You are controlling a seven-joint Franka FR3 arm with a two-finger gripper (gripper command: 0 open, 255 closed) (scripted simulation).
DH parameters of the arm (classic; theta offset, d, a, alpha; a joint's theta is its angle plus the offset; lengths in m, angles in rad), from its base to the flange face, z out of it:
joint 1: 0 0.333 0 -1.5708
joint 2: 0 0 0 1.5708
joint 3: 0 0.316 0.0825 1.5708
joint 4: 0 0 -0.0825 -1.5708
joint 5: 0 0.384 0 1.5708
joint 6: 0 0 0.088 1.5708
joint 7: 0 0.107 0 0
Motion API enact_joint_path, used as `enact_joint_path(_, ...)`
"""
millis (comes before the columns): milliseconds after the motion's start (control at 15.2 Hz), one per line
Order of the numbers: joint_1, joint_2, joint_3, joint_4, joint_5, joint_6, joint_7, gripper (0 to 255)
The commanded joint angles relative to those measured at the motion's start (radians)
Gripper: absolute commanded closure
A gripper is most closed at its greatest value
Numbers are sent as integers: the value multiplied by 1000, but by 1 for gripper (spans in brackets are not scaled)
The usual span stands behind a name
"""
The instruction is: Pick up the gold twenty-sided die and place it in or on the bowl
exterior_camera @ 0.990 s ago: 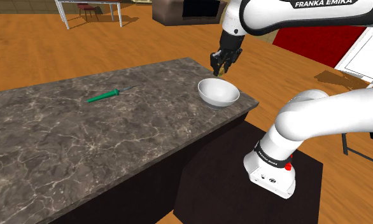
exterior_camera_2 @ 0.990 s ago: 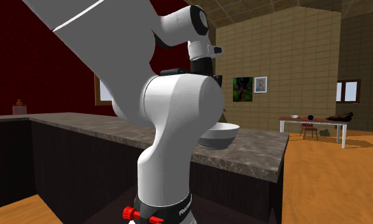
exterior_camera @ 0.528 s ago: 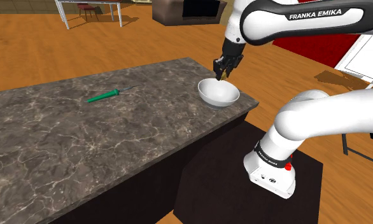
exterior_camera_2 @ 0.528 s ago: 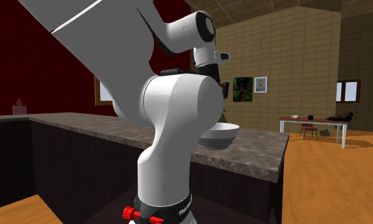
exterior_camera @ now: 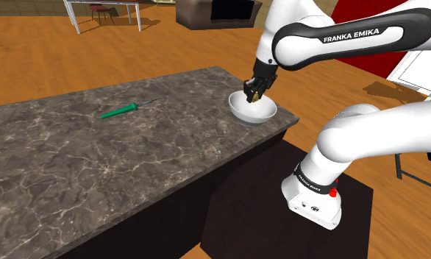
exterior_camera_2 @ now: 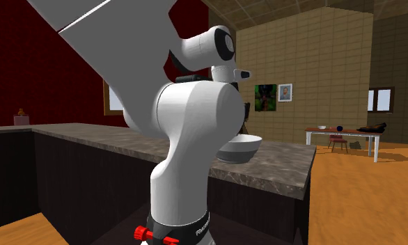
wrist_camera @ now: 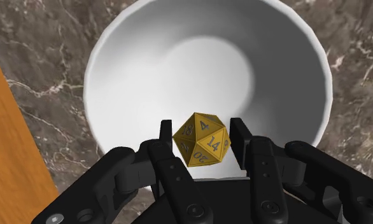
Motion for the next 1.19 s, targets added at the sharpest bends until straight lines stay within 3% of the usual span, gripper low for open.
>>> enact_joint_path(0,-1,4,0,-8,-1,13,1,255)
enact_joint_path(396,-1,4,0,-8,-1,13,1,255)
enact_joint_path(462,-1,4,0,-8,-1,13,1,0)
enact_joint_path(792,-1,4,0,-8,-1,13,1,0)
enact_joint_path(990,8,-42,0,69,6,-111,-3,0)
enact_joint_path(1122,10,-50,0,91,7,-141,-3,0)
